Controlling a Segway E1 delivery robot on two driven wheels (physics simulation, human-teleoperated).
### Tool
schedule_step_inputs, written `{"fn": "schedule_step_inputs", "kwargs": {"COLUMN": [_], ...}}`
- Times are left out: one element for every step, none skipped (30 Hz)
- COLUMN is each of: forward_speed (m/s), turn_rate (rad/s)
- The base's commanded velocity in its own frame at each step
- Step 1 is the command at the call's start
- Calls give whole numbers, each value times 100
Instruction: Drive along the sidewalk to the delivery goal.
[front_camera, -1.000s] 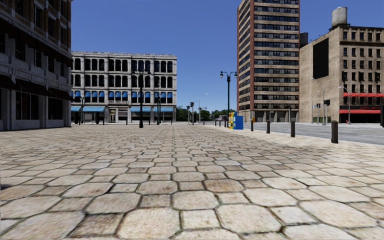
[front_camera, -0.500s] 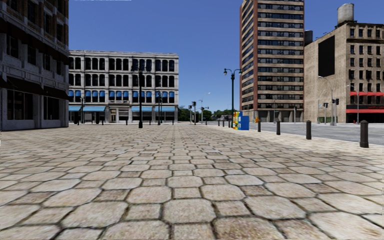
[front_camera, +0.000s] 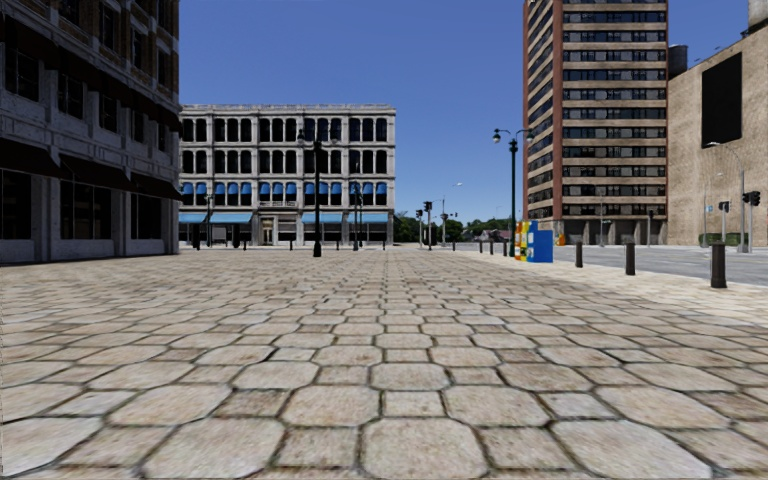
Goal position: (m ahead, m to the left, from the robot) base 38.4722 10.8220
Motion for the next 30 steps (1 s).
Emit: {"fn": "schedule_step_inputs", "kwargs": {"forward_speed": [200,200,200,200,200,200,200,200,200,200,200,200,200,200,200,200,200,200,200,200,200,200,200,200,200,200,200,200,200,200], "turn_rate": [0,0,0,0,0,0,0,0,0,0,0,0,0,0,-64,-106,-106,-113,-107,0,0,0,0,0,0,0,0,0,0,0]}}
